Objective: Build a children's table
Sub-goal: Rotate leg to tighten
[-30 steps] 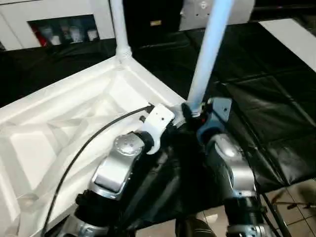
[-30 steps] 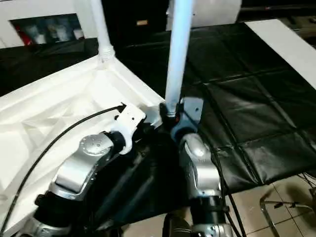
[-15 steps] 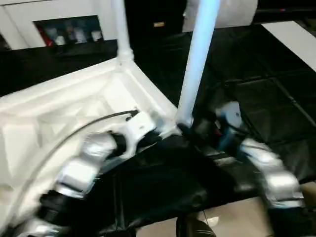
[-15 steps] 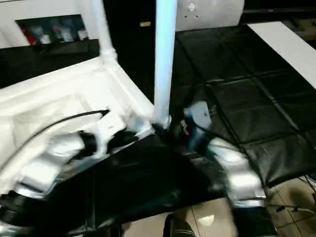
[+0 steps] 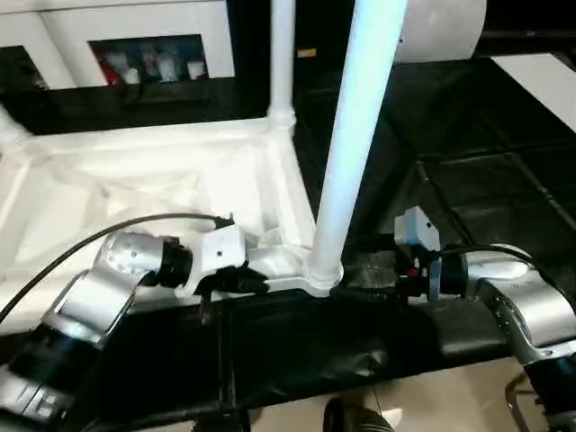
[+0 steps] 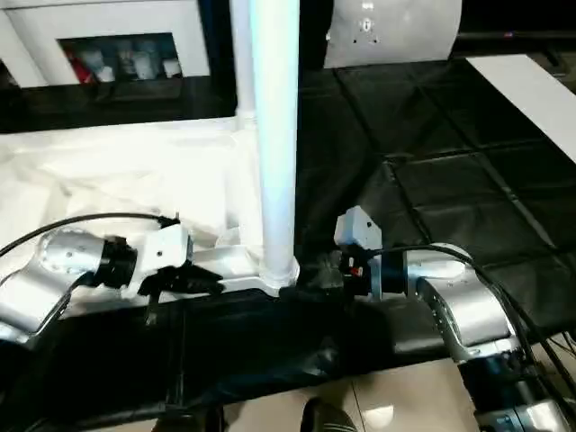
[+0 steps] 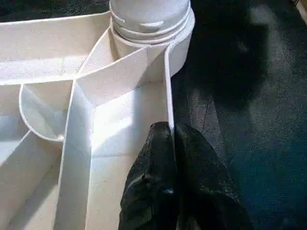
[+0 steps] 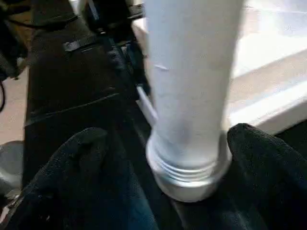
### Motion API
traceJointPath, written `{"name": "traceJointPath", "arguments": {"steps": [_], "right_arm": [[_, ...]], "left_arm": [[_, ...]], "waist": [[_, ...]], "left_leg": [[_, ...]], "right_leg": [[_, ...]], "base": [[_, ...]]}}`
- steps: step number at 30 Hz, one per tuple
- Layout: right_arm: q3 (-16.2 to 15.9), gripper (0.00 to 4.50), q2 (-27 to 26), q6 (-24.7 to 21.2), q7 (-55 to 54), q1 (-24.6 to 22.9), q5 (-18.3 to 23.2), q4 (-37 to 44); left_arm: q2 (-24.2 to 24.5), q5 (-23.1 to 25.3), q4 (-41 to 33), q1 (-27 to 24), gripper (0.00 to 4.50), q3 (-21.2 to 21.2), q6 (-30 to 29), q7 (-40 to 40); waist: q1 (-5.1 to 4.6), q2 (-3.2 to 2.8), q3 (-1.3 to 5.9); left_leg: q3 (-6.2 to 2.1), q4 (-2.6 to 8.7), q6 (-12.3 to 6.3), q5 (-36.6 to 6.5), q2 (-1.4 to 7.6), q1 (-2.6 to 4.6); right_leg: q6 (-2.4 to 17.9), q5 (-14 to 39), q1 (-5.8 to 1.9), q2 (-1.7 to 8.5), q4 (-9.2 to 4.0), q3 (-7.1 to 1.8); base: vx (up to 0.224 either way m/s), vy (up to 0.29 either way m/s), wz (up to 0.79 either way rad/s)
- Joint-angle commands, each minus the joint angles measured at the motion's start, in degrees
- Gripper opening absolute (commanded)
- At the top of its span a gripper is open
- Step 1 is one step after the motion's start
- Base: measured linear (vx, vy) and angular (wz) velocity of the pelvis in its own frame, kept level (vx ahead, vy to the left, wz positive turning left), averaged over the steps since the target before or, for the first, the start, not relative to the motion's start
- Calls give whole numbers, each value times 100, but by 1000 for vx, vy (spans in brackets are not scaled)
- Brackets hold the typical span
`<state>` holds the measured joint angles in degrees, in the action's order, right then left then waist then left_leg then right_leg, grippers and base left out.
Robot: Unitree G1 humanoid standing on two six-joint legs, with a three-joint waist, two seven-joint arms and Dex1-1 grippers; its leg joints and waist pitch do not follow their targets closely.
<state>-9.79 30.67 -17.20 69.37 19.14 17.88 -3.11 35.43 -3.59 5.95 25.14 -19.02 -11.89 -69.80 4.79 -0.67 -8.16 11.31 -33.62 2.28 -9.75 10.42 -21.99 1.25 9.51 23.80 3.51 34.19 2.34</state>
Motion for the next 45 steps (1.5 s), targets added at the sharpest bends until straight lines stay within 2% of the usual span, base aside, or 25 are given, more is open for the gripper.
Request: {"name": "traceJointPath", "arguments": {"steps": [1,5,9,11,12,17,18,23,31,37,39,40,41,43,45], "right_arm": [[-119,447,65,61,135,30,-24,13],[-200,450,58,223,158,4,-91,-65],[-173,450,40,271,136,6,-115,-102],[-156,450,31,296,127,6,-129,-122],[-155,450,31,301,126,4,-131,-123],[-177,450,51,370,126,-5,-124,-152],[-179,450,53,385,134,-8,-130,-160],[-192,450,56,409,149,-8,-133,-173],[-203,450,55,480,180,30,-161,-242],[-247,450,-25,664,248,248,-254,-562],[-275,450,-86,811,319,344,-273,-724],[-290,450,-110,882,357,386,-283,-798],[-313,450,-143,909,440,434,-257,-864],[-361,433,-186,887,604,503,-174,-928],[-411,412,-245,813,789,549,-62,-939]], "left_arm": [[-41,144,166,31,27,-114,-94,-51],[-43,85,257,30,57,-165,-44,-138],[-73,192,419,49,65,-178,201,18],[-128,179,518,80,65,-139,308,49],[-143,158,531,87,65,-126,318,27],[-290,-146,580,102,65,12,387,-112],[-326,-226,593,93,39,39,409,-154],[-332,-190,671,53,12,3,516,-189],[-242,-17,841,15,12,-108,728,-265],[-53,-63,794,3,12,-214,1017,-712],[6,-107,695,-12,12,-291,1074,-928],[28,-127,647,-19,12,-326,1092,-1017],[38,-148,605,-18,12,-358,1118,-1103],[40,-147,597,15,4,-413,1170,-1162],[2,-90,656,69,0,-453,1234,-1141]], "waist": [[-35,4,401],[-27,11,413],[-32,15,452],[-23,-8,453],[-20,5,466],[-12,1,451],[-12,5,461],[-9,4,473],[-14,4,448],[-12,18,445],[-12,12,449],[-14,18,453],[-7,14,451],[12,2,460],[14,5,462]], "left_leg": [[-141,438,-164,-1394,306,174],[-147,435,-177,-1367,292,153],[-137,410,-271,-1156,292,137],[-135,403,-306,-1085,291,134],[-127,399,-308,-1099,294,145],[-135,414,-246,-1245,300,142],[-136,410,-249,-1211,299,141],[-128,395,-340,-1062,295,126],[-132,409,-273,-1251,301,145],[-131,410,-239,-1249,299,146],[-126,408,-260,-1189,307,150],[-126,409,-263,-1157,306,137],[-120,409,-268,-1156,318,159],[-110,401,-288,-1139,323,174],[-107,396,-349,-1074,321,151]], "right_leg": [[1209,1933,-219,471,-426,-285],[1160,1997,-222,470,-434,-282],[1270,1532,-244,456,-389,-280],[1312,1449,-244,458,-383,-275],[1336,1443,-246,454,-384,-274],[1314,1667,-246,465,-398,-269],[1317,1617,-251,464,-390,-271],[1365,1359,-260,455,-369,-270],[1283,1708,-242,459,-408,-270],[1235,1867,-235,470,-409,-274],[1303,1697,-218,460,-383,-269],[1313,1655,-233,456,-376,-265],[1346,1579,-211,455,-370,-269],[1405,1424,-207,446,-349,-269],[1474,1211,-223,446,-321,-268]], "base": [[0,0,0],[0,0,0],[0,0,0],[0,0,0],[0,0,0],[0,0,0],[0,0,0],[0,0,0],[0,0,0],[0,0,0],[0,0,0],[0,0,0],[0,0,0],[0,0,0],[0,0,0]]}}
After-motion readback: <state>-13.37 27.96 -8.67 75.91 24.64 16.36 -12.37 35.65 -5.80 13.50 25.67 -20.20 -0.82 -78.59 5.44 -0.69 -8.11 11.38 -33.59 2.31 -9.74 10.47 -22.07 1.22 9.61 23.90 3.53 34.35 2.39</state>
